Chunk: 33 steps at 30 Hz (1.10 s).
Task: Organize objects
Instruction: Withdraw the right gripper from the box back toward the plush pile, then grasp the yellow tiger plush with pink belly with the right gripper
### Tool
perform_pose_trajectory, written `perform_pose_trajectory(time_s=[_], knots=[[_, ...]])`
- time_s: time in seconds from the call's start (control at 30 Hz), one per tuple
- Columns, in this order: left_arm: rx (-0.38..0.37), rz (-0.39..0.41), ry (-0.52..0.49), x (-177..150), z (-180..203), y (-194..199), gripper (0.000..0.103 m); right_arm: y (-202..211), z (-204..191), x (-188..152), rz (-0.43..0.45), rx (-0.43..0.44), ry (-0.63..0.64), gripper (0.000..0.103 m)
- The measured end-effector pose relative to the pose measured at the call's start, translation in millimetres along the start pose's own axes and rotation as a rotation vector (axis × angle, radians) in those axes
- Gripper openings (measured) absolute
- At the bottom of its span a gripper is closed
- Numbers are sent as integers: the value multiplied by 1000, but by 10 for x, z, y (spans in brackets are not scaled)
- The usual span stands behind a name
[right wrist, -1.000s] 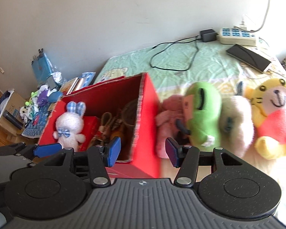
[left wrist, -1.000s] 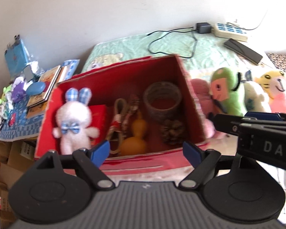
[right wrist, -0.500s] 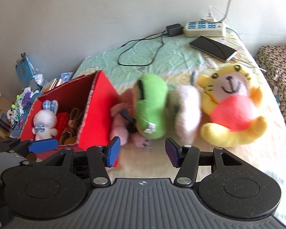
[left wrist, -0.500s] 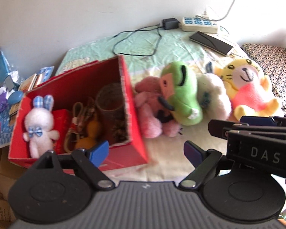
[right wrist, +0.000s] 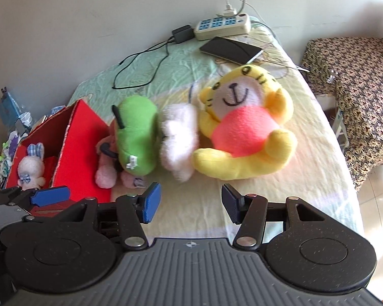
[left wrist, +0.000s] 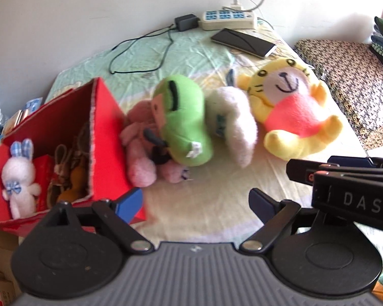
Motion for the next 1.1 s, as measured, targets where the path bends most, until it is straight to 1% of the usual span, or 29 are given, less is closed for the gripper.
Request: perform_pose_trajectory(time_s=[0.5, 0.57, 0.67, 0.77, 0.83, 0.93, 0.97, 1.0, 1.1], knots=[[-73, -22, -77, 155, 525, -206, 92, 54, 574, 62, 5, -74, -93, 57], [-95, -25, -76, 172, 569, -229, 92, 61, 649, 79, 6, -83, -101, 57], [-164, -25, -49, 219, 614, -253, 92, 99, 778, 100, 10, -95, -118, 57], [-191, -10, -43, 271, 676, -267, 93, 119, 930, 137, 18, -100, -155, 57], [-215, 4, -39, 303, 708, -272, 94, 133, 1026, 167, 28, -98, -186, 57], [-273, 16, -19, 367, 750, -306, 94, 123, 1139, 217, 38, -78, -233, 58], [-286, 17, -16, 393, 767, -330, 94, 102, 1165, 234, 37, -66, -242, 60], [-297, 16, -17, 412, 792, -360, 94, 80, 1192, 248, 37, -52, -255, 62], [-321, 6, -30, 458, 875, -459, 94, 1, 1296, 283, 37, -20, -322, 63]])
Point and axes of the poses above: each gripper's, at about its wrist camera, not at the fingertips, and y roughly against the way its jaws point, z to its right, x to its top, the point moved 2 cm from there along -y, roughly the way its jaws point, and after that the axes turned 9 degrees about z, right-handed, at the moved point
